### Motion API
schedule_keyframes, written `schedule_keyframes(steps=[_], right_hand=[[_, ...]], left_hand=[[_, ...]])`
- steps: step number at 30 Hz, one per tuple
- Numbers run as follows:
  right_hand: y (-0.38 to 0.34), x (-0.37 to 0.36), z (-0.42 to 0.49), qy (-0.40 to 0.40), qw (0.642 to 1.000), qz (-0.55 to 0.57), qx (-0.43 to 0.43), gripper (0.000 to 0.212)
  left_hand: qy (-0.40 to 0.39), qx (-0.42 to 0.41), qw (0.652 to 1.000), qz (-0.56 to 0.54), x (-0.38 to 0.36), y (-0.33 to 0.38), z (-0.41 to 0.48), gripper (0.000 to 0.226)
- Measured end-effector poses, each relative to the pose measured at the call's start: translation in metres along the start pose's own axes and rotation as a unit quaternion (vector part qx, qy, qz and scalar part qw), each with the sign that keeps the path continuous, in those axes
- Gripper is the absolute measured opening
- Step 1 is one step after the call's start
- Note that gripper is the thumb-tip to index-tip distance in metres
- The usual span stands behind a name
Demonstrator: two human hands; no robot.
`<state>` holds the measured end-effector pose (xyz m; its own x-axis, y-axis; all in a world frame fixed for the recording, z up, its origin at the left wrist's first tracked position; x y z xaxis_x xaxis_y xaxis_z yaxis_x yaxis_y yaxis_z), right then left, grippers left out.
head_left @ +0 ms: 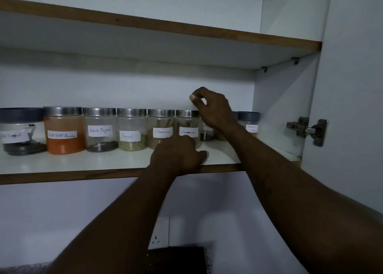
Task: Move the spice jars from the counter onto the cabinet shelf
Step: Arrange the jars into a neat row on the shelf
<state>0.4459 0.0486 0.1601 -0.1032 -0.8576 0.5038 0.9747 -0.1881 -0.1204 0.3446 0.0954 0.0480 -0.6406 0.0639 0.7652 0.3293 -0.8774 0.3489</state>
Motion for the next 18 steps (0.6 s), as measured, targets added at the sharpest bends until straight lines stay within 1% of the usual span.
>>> schedule_keyframes(steps=[1,3,4,6,7,10,11,15,18], right_hand=[[-0.011,-0.002,-0.001,-0.023,1.000,-0.010,0.015,0.027],[-0.029,-0.010,-0.005,-0.068,0.994,-0.067,0.047,0.022],[-0.034,-0.013,-0.007,-0.076,0.990,-0.098,0.062,0.022],[-0.037,-0.015,-0.009,-0.071,0.986,-0.129,0.071,0.023],[-0.035,-0.016,-0.009,-0.068,0.987,-0.132,0.068,0.023],[-0.028,-0.026,-0.007,-0.082,0.987,-0.128,0.043,0.026],[-0.025,-0.031,-0.007,-0.091,0.987,-0.129,0.032,0.028],[-0.017,-0.052,-0.003,-0.121,0.983,-0.136,0.009,0.034],[-0.016,-0.063,0.001,-0.125,0.984,-0.127,0.000,0.035]], left_hand=[[-0.004,-0.002,1.000,0.004,0.002,-0.003,-0.002,0.054],[-0.014,0.004,1.000,0.013,0.010,-0.013,-0.009,0.066],[-0.015,0.012,1.000,0.012,0.015,-0.022,-0.013,0.067],[-0.011,0.021,1.000,0.016,0.027,-0.039,-0.018,0.056],[-0.009,0.023,0.999,0.021,0.031,-0.045,-0.021,0.050],[-0.015,0.039,0.999,0.035,0.038,-0.056,-0.026,0.062],[-0.012,0.038,0.999,0.036,0.039,-0.056,-0.027,0.063],[0.005,0.036,0.999,0.038,0.041,-0.055,-0.027,0.060],[0.006,0.033,0.998,0.044,0.040,-0.056,-0.025,0.059]])
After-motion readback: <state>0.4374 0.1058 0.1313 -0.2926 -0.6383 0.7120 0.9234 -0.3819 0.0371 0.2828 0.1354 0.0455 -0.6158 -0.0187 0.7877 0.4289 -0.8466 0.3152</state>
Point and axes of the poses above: each hand's wrist, its own z-axis towards the middle knuckle, its own x-axis out of the back of the hand, y = z × x, the point moved 10 cm from there along z, towards the middle knuckle, and after that the axes turned 15 degrees about -z, right-handed, at the moved point
